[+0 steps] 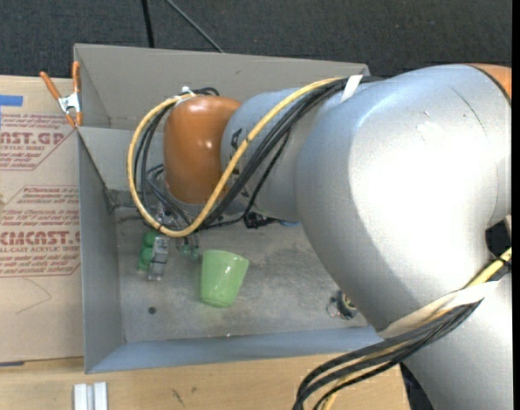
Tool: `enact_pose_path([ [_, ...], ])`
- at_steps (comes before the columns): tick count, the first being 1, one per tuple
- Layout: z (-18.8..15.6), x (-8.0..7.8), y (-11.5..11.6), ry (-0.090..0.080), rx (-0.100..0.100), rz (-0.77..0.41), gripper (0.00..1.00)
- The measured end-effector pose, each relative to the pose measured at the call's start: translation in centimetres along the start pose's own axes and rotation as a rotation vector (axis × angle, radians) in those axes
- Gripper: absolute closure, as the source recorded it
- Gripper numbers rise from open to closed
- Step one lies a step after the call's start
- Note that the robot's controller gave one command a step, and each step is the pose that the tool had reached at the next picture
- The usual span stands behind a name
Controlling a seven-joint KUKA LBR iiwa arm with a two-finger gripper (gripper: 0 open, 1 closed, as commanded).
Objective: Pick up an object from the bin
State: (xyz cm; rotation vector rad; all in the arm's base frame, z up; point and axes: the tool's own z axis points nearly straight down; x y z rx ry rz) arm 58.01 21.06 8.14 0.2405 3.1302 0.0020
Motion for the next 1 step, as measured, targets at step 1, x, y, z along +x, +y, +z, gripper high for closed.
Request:
enact_pose_path([
  [1,-14.59,2.1,-0.96,-0.006,-0.004,-0.025,1.0],
])
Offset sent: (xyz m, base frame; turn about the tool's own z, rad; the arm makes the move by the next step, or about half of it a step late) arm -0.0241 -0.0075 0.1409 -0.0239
